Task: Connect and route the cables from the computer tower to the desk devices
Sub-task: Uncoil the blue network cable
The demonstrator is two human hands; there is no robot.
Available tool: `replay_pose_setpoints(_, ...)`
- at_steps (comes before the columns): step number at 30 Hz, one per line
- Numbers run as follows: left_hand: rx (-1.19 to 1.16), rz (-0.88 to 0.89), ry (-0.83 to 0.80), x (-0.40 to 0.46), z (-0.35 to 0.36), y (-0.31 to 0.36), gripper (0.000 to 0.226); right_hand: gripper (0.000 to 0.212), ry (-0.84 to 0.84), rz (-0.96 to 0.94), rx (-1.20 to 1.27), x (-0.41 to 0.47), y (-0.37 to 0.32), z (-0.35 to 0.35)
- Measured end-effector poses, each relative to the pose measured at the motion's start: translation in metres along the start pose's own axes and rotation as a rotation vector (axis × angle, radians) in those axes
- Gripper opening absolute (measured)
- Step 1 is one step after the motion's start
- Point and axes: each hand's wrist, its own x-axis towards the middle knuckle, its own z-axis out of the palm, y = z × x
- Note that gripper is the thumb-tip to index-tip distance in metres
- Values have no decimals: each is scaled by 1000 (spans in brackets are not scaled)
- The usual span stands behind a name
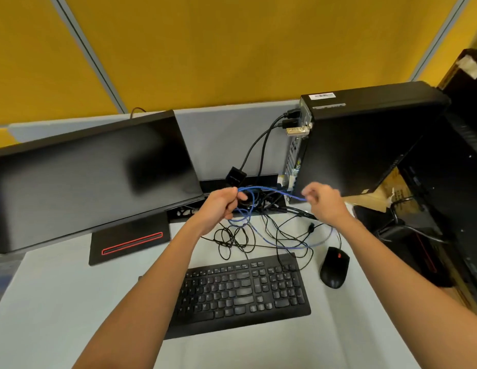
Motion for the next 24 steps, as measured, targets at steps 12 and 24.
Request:
replay_pose_setpoints(12,-188,33,-202,20,-11,48,32,27,103,-435,100,34,-68,3)
replay_pose_setpoints(24,-788,106,-91,40,15,28,46,45,-219,-139,-757,-2,-46,69)
